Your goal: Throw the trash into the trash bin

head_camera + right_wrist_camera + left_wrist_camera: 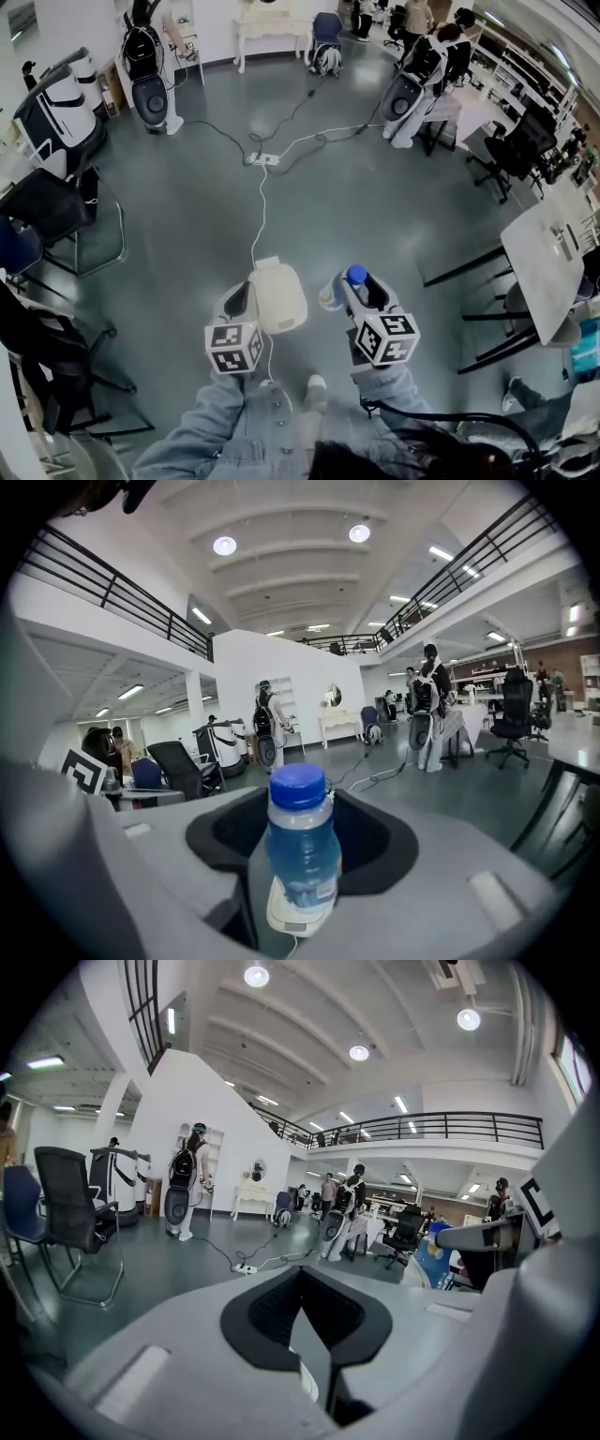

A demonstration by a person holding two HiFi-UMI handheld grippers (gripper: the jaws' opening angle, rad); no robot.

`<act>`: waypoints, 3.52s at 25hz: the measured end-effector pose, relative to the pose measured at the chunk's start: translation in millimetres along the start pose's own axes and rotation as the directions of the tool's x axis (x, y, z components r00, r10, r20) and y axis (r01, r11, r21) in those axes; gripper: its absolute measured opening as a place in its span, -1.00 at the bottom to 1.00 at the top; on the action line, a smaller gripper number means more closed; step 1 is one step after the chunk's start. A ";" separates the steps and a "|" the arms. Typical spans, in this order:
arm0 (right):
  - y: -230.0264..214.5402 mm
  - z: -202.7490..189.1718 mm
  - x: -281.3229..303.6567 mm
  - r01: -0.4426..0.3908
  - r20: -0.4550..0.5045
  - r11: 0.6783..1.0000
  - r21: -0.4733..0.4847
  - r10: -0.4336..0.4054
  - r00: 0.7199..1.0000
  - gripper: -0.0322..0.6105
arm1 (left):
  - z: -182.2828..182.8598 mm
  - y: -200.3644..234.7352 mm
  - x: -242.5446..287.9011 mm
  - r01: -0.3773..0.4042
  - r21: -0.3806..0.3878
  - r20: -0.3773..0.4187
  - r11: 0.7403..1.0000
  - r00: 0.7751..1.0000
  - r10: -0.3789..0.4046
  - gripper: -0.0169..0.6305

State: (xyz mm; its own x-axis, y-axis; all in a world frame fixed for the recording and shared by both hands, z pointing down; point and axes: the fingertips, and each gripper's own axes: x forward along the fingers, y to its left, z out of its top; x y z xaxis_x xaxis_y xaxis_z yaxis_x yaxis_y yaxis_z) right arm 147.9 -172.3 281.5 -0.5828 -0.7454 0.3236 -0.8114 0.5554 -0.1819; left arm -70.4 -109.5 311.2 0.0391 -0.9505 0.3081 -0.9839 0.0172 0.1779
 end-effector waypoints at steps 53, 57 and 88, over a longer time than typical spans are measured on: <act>-120.4 -329.0 133.2 0.084 -0.300 0.996 0.023 -0.073 0.951 -0.20 | -424.9 2.0 166.2 0.015 -0.065 -0.450 0.998 0.892 -0.042 -0.92; -131.6 -336.8 128.2 0.090 -0.315 0.996 0.023 -0.078 0.946 -0.20 | -442.2 -1.5 175.9 -0.003 -0.064 -0.476 0.998 0.879 -0.028 -0.92; -176.7 -361.6 115.4 0.136 -0.332 0.985 0.103 -0.094 0.939 -0.20 | -497.0 -6.4 199.3 -0.071 -0.052 -0.561 0.996 0.827 0.029 -0.92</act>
State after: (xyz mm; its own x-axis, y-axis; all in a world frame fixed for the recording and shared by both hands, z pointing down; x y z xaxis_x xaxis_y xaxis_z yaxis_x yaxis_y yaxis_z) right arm 240.0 -223.2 686.8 -0.4559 -0.6298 0.6289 -0.8831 0.4082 -0.2314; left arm 30.3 -144.9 836.0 0.1012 -0.6117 0.7846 -0.9738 0.1006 0.2041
